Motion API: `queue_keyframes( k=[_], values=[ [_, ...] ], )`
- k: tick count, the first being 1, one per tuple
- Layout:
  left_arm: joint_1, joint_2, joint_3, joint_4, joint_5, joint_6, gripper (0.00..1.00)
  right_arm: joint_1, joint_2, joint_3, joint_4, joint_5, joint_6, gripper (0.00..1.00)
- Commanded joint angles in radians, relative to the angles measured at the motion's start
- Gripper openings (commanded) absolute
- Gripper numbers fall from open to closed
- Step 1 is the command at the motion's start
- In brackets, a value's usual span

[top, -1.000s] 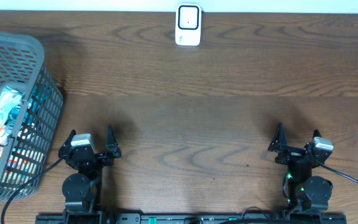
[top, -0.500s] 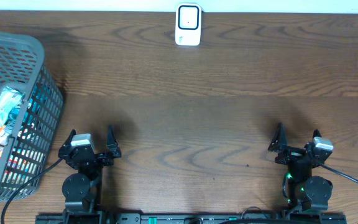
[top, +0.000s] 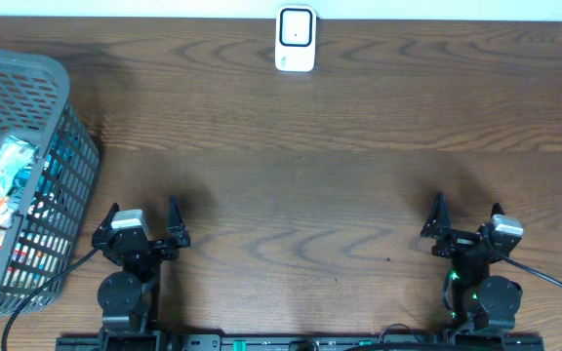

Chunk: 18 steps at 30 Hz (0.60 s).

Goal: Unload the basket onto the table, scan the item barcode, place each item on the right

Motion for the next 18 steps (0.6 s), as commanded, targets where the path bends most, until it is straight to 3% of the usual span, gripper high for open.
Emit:
queue_keyframes(
  k=[1,6,10,18],
  values=[
    [-0.001,-0.008,-0.032,-0.013,-0.002,0.010,0.98,0.005,-0.005,-0.001,-0.004,-0.002,0.010,0.99],
    [-0.001,-0.008,-0.032,-0.013,-0.002,0.009,0.98,0.005,-0.005,-0.001,-0.004,-0.002,0.010,0.99],
    [-0.001,-0.008,-0.032,0.000,0.003,-0.076,0.98,0.005,-0.005,-0.001,-0.004,-0.002,0.010,0.99],
    [-0.001,-0.008,0.034,0.016,0.167,-0.151,0.98,0.005,-0.005,-0.001,-0.004,-0.002,0.010,0.99]
  ],
)
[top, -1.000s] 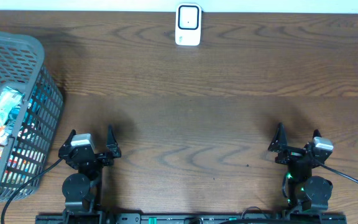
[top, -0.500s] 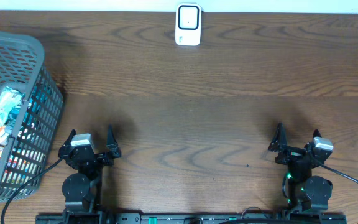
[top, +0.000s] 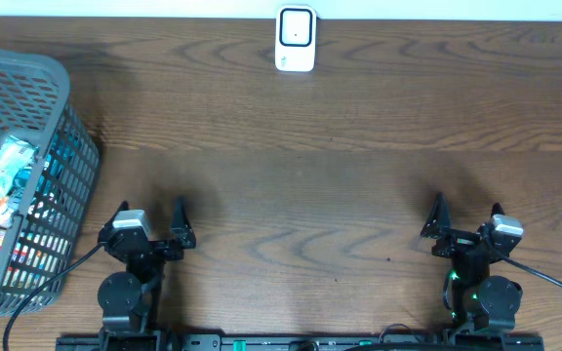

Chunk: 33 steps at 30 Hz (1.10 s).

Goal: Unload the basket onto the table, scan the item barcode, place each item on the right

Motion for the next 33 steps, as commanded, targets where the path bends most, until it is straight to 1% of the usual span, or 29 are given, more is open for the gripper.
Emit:
queue_keyframes(
  k=[1,5,9,13,18,21,24,26,28,29,30,31,33],
  values=[
    [-0.001,-0.008,0.054,0.002,0.065,-0.081,0.98,0.005,-0.005,-0.001,-0.004,-0.002,0.010,0.99],
    [-0.001,0.003,0.134,0.002,0.083,-0.093,0.98,0.005,-0.005,-0.001,-0.004,-0.002,0.010,0.99],
    [-0.001,0.055,0.237,-0.006,0.114,-0.093,0.98,0.005,-0.005,-0.001,-0.004,-0.002,0.010,0.99],
    [-0.001,0.163,0.356,-0.042,0.135,-0.097,0.98,0.005,-0.005,-0.001,-0.004,-0.002,0.010,0.99],
    [-0.001,0.346,0.523,-0.121,0.144,-0.112,0.98,0.005,-0.005,-0.001,-0.004,-0.002,0.010,0.99],
    [-0.001,0.455,0.623,-0.143,0.192,-0.112,0.98,0.005,-0.005,-0.001,-0.004,-0.002,0.010,0.99],
    [-0.001,0.553,0.732,-0.198,0.243,-0.112,0.98,0.005,-0.005,-0.001,-0.004,-0.002,0.010,0.99],
    [-0.001,0.604,0.781,-0.208,0.317,-0.111,0.98,0.005,-0.005,-0.001,-0.004,-0.002,0.010,0.99],
    [-0.001,0.637,0.794,-0.211,0.459,-0.111,0.98,0.005,-0.005,-0.001,-0.004,-0.002,0.010,0.99],
    [-0.001,0.648,0.794,-0.238,0.529,-0.111,0.98,0.005,-0.005,-0.001,-0.004,-0.002,0.010,0.99],
    [-0.001,0.657,0.793,-0.280,0.556,-0.110,0.98,0.005,-0.005,-0.001,-0.004,-0.002,0.010,0.99],
    [-0.001,0.668,0.792,-0.315,0.552,-0.111,0.98,0.005,-0.005,-0.001,-0.004,-0.002,0.010,0.99],
    [-0.001,0.691,0.786,-0.322,0.560,-0.112,0.98,0.005,-0.005,-0.001,-0.004,-0.002,0.010,0.99]
  ],
)
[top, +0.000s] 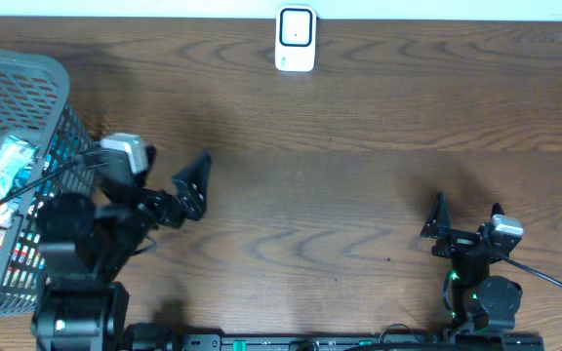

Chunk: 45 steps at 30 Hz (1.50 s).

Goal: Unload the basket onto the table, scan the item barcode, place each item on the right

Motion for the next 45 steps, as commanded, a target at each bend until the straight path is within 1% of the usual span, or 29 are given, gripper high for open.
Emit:
queue_keyframes(
  k=[1,4,8,11,14,18,19,21,26,28,29,31,33,35,37,43,45],
  values=[
    [-0.001,0.039,0.001,-0.005,0.138,-0.010,0.98,0.005,-0.005,-0.001,-0.004,-0.002,0.010,0.99],
    [-0.001,0.060,0.001,0.045,0.217,-0.013,0.98,0.005,-0.005,-0.001,-0.004,-0.002,0.010,0.99],
    [-0.001,0.066,0.004,0.090,0.217,-0.115,0.98,0.005,-0.005,-0.001,-0.004,-0.002,0.010,0.99],
    [-0.001,0.069,0.019,0.092,0.211,-0.165,0.98,0.005,-0.005,-0.001,-0.004,-0.002,0.010,0.99],
    [-0.001,0.071,0.054,0.091,0.211,-0.167,0.98,0.005,-0.005,-0.001,-0.004,-0.002,0.010,0.99],
    [0.013,0.100,0.163,0.056,0.209,-0.167,0.98,0.005,-0.005,-0.001,-0.004,-0.002,0.010,0.99],
    [0.022,0.114,0.202,0.028,0.195,-0.167,0.98,0.005,-0.005,-0.001,-0.004,-0.002,0.010,0.99],
    [0.045,0.146,0.296,-0.071,0.106,-0.166,0.98,0.005,-0.005,-0.001,-0.004,-0.002,0.010,0.99],
    [0.134,0.253,0.582,-0.417,-0.340,-0.212,0.98,0.005,-0.005,-0.001,-0.004,-0.002,0.010,0.99],
    [0.185,0.305,0.697,-0.515,-0.458,-0.211,0.98,0.005,-0.005,-0.001,-0.004,-0.002,0.010,0.99],
    [0.214,0.332,0.751,-0.555,-0.494,-0.211,0.98,0.005,-0.005,-0.001,-0.004,-0.002,0.010,0.99],
    [0.282,0.389,0.845,-0.624,-0.547,-0.232,0.98,0.005,-0.005,-0.001,-0.004,-0.002,0.010,0.99],
    [0.360,0.445,0.910,-0.687,-0.577,-0.300,0.98,0.005,-0.005,-0.001,-0.004,-0.002,0.010,0.99],
    [0.447,0.495,0.941,-0.735,-0.575,-0.370,0.98,0.005,-0.005,-0.001,-0.004,-0.002,0.010,0.99],
    [0.529,0.536,0.942,-0.775,-0.576,-0.409,0.98,0.005,-0.005,-0.001,-0.004,-0.002,0.010,0.99],
    [0.752,0.674,0.937,-0.965,-0.576,-0.411,0.98,0.005,-0.005,-0.001,-0.004,-0.002,0.010,0.99],
    [0.808,0.711,0.914,-0.991,-0.576,-0.393,0.98,0.005,-0.005,-0.001,-0.004,-0.002,0.010,0.99]
  ],
)
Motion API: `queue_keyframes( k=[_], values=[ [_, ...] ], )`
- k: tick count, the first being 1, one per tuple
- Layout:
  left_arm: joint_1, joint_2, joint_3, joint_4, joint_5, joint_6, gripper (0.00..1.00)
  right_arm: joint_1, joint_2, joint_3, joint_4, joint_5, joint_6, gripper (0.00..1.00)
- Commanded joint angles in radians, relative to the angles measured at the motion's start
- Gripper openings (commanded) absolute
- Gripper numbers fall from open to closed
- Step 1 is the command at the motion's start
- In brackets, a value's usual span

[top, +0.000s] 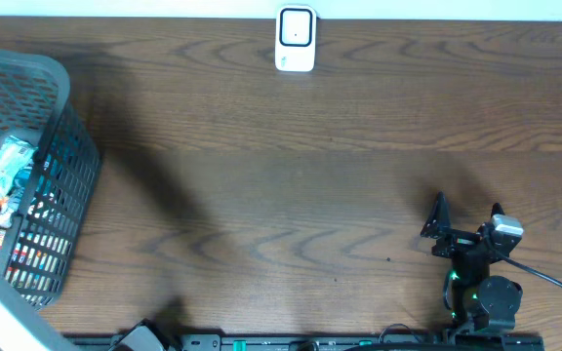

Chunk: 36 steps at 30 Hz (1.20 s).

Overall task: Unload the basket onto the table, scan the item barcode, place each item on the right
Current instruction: 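Reach the left gripper into the grey basket and grasp a snack bag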

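Observation:
The white barcode scanner (295, 39) stands at the table's far edge, in the middle. A grey mesh basket (61, 107) at the left holds several packaged items (16, 164). Of my left arm only a dark part over the basket at the frame's left edge and a blurred pale link at the bottom left show; its fingers cannot be made out. My right gripper (466, 214) rests open near the front right, with nothing between its fingers.
The brown wooden table (291, 195) stretches between basket and right arm. A black cable (549, 283) runs from the right arm's base to the right. The arms' mounting rail (291, 341) lies along the front edge.
My left arm has swung left, from raised beside the basket to over it, mostly out of frame. The right arm has not moved.
Both grippers first rested open at the front of the table. The left one edged slightly right, then stood raised next to the basket with its fingers pointing right. Now the left arm reaches over the basket at the frame's edge. The right arm stayed still throughout.

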Motion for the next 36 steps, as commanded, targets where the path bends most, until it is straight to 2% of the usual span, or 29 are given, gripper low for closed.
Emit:
queue_keyframes(
  k=[1,6,11,22,27,36],
  values=[
    [0.093,0.049,-0.030,-0.026,-0.027,0.010,0.97,0.005,-0.005,-0.001,-0.004,-0.002,0.010,0.99],
    [0.216,0.121,-0.140,0.002,-0.023,0.074,0.98,0.005,-0.005,-0.001,-0.004,-0.002,0.010,0.99],
    [0.282,0.160,-0.271,0.096,-0.024,0.146,0.98,0.005,-0.005,-0.001,-0.004,-0.002,0.010,0.99],
    [0.288,0.181,-0.546,0.411,-0.069,0.164,0.98,0.005,-0.005,-0.001,-0.004,-0.002,0.010,0.99],
    [0.288,0.265,-0.662,0.559,-0.068,0.164,0.98,0.005,-0.005,-0.001,-0.004,-0.002,0.010,0.99],
    [0.288,0.496,-0.693,0.597,-0.030,0.153,0.99,0.005,-0.005,-0.001,-0.004,-0.002,0.010,0.99]
  ],
)
